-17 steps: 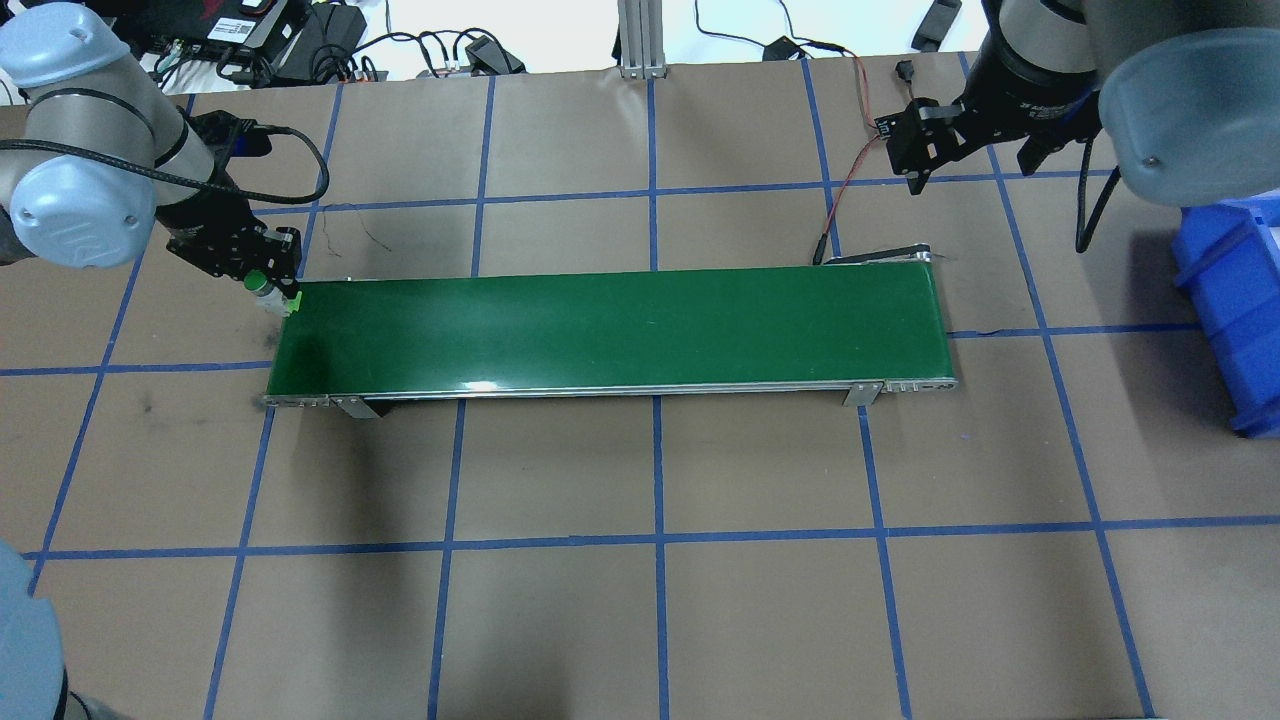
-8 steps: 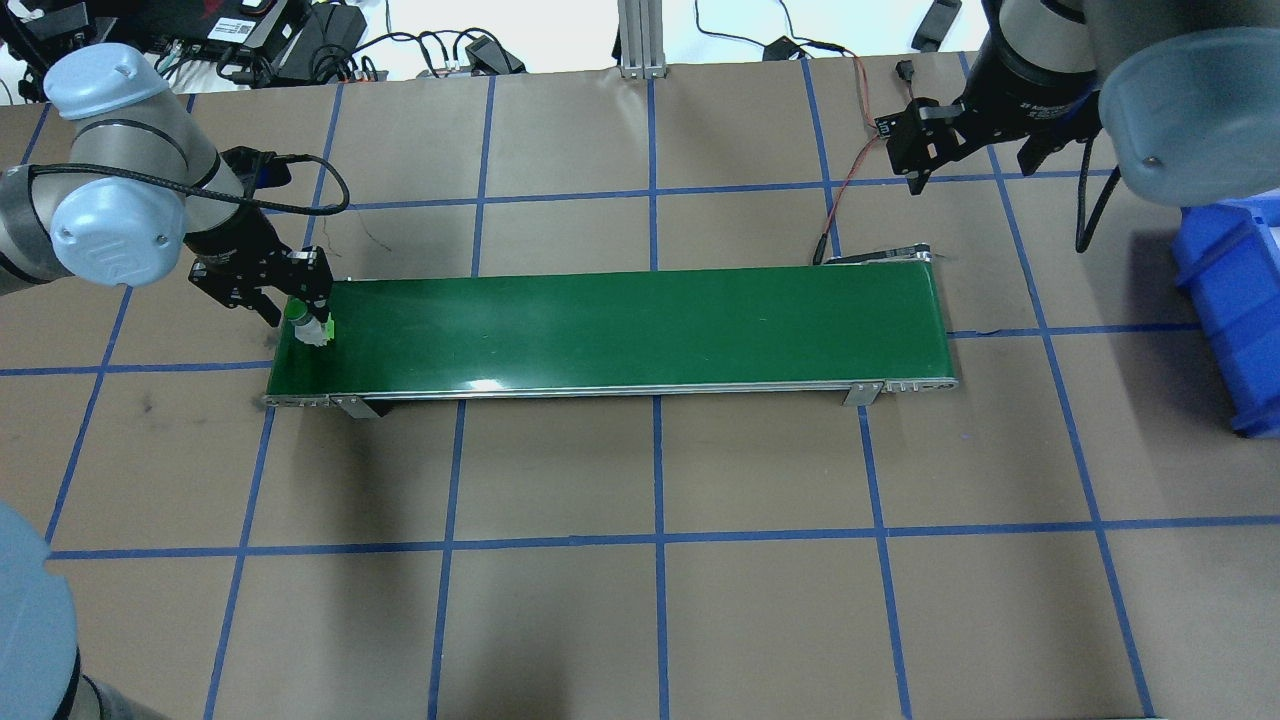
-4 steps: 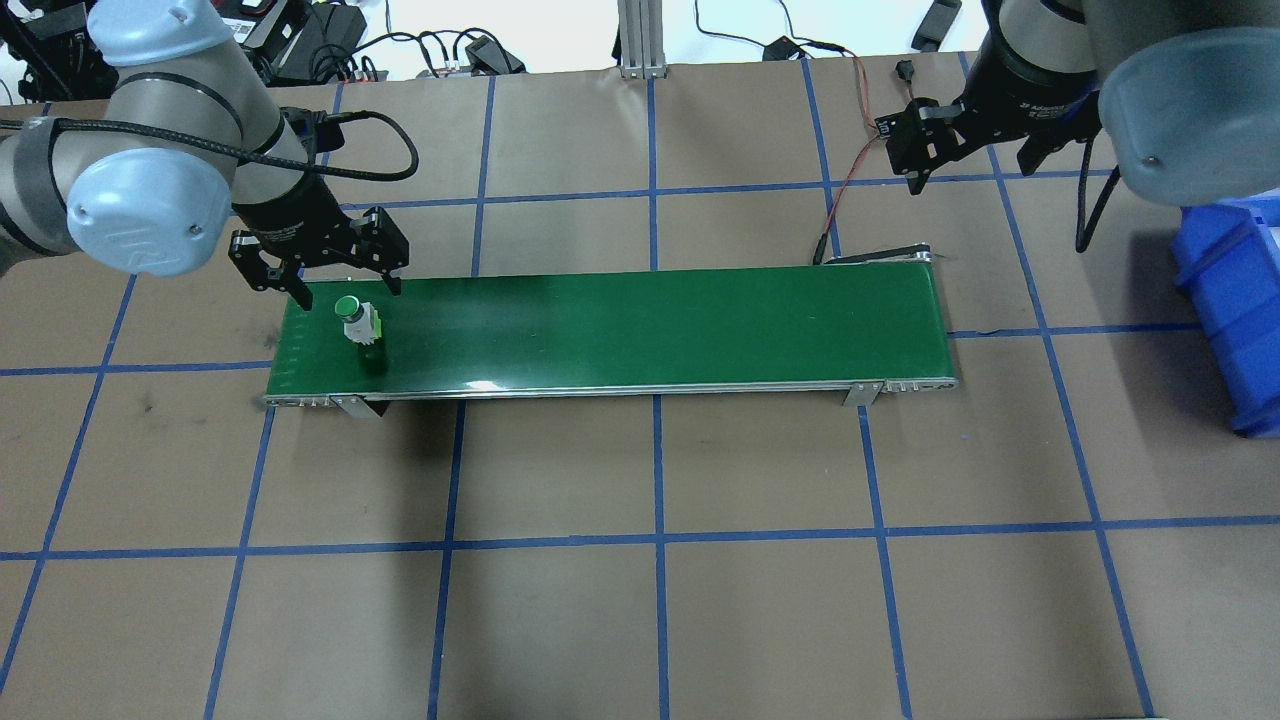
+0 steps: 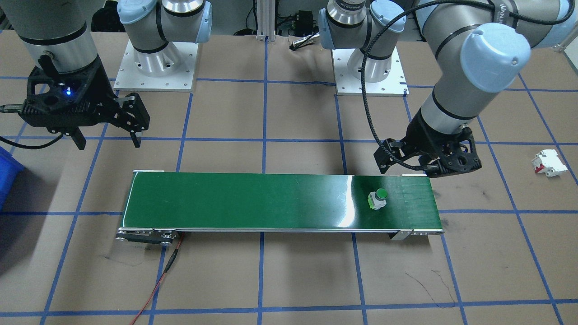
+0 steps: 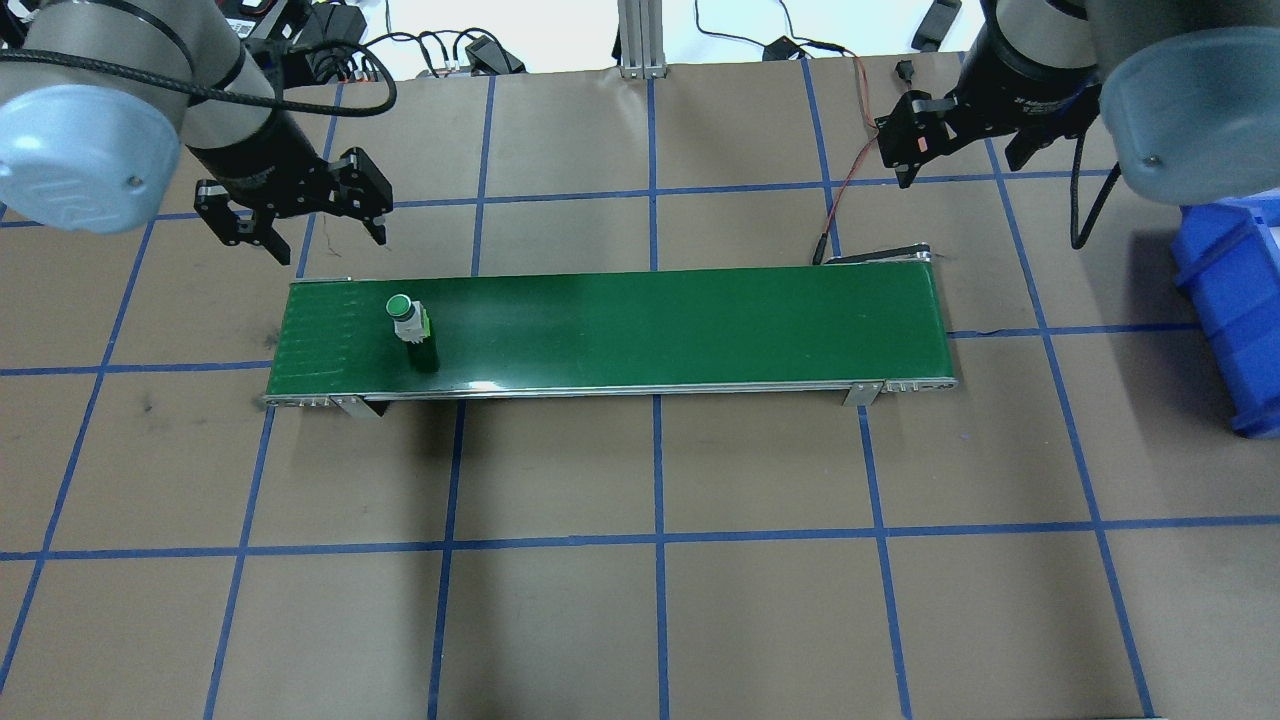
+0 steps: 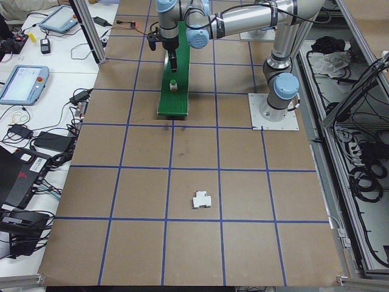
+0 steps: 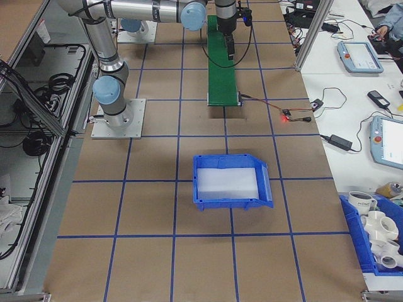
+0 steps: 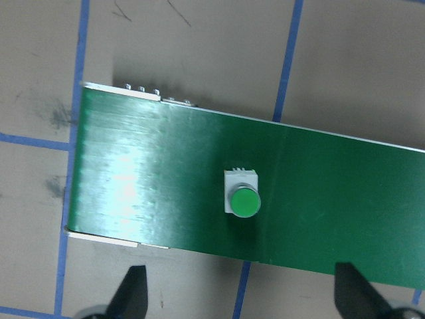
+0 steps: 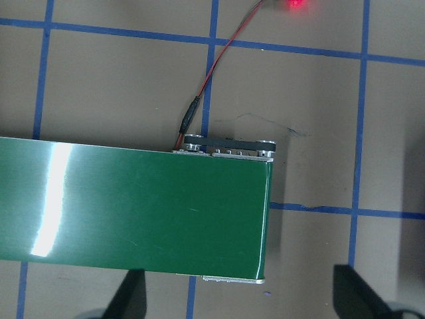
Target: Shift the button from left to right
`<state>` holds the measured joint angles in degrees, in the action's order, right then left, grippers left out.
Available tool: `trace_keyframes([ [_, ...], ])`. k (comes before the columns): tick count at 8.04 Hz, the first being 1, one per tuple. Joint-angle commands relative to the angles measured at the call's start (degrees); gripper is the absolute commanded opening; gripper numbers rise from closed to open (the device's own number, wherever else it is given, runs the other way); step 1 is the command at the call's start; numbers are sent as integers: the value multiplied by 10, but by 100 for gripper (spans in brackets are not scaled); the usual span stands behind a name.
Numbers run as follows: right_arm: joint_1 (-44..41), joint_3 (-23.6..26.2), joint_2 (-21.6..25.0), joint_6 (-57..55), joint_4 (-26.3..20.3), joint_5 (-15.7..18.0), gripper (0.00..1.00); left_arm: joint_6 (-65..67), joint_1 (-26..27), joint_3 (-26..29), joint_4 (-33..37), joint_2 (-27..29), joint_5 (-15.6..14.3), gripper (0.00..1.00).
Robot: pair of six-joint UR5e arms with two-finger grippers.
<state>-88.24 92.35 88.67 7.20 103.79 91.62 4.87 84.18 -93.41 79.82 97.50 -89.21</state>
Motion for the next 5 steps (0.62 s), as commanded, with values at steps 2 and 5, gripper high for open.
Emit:
trace_keyframes([
  [2,-2,-8,-1,-7,6,-82,100,-29,-28,57,19,1,-3,100],
  [5,-7,-9,-40,-43,49,-133,100,-39,-43,66,8,12,-3,100],
])
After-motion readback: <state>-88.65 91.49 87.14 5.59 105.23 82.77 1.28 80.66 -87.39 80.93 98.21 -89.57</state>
